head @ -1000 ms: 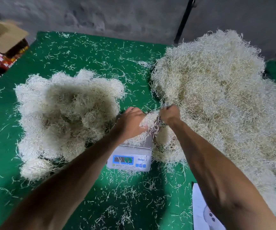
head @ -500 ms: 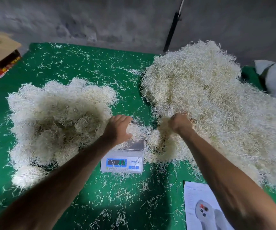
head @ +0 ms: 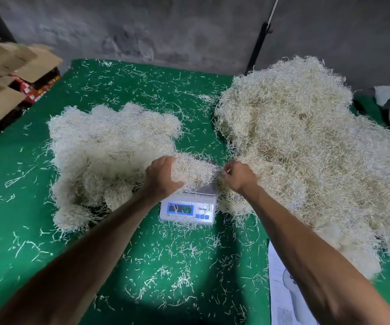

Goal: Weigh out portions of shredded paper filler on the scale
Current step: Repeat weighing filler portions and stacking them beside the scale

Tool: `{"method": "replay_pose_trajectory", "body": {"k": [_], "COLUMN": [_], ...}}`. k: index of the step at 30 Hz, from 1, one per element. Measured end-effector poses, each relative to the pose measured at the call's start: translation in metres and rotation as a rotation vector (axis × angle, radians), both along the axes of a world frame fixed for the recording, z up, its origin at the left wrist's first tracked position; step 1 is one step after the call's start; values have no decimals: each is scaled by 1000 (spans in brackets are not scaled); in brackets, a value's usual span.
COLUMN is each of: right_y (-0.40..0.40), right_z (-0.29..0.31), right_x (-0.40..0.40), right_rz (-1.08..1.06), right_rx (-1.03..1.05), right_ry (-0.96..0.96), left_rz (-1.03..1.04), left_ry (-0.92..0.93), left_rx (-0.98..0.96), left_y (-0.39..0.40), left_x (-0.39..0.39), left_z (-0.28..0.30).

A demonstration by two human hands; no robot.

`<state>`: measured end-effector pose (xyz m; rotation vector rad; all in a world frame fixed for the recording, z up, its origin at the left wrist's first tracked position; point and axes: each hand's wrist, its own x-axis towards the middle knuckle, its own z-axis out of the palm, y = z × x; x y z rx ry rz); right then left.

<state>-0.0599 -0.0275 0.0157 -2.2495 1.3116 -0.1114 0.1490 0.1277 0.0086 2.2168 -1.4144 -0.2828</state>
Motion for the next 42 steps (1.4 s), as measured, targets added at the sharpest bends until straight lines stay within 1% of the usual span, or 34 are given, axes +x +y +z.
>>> {"method": "replay_pose_trajectory", "body": {"k": [4, 7, 14, 18, 20, 22, 25, 26, 28, 32, 33, 35, 37, 39, 40, 42], "right_y": [11, 16, 11, 4, 3, 5, 12, 15, 25, 33, 31, 26, 22, 20, 18, 8], "right_z": [-8, -10, -11, -19, -25, -32, -41, -42, -43, -41, -39, -34, -27, -21, -21, -24], "right_x": [8, 15, 36, 49, 55, 63, 79, 85, 96, 102, 100, 95, 92, 92, 92, 92], "right_rz": [16, 0, 4, -4, -27, -62, -124, -136, -161, -239, -285, -358, -314, -247, -254, -308], "right_rx": [15, 60, 115, 120, 147, 247, 406, 427, 441, 538, 551, 505, 480, 472, 459, 459], "right_ry": [17, -10, -40, 8, -14, -99, -305, -356, -431, -646, -696, -757, -749, -611, -565, -590], "left_rz": [19, 40, 184, 242, 251, 256, 252, 240, 257, 506, 554, 607, 576, 406, 340, 324], "left_ry": [82, 121, 290, 367, 418, 463, 531, 571, 707, 955, 1023, 1141, 1198, 1228, 1227, 1137], "left_rx": [-39, -50, -123, -87, -57, -37, 10, 29, 42, -90, -94, -72, -82, -30, 27, 72], "left_y": [15, 18, 8, -5, -15, -26, -43, -48, -57, -70, -73, -74, -74, -73, -72, -72], "left_x": [2, 4, 14, 19, 19, 18, 9, 5, -4, -2, 2, 8, 8, 0, -7, -21], "left_z": [-6, -12, -21, -30, -37, -42, -49, -51, -53, -50, -48, -41, -35, -27, -24, -19]}}
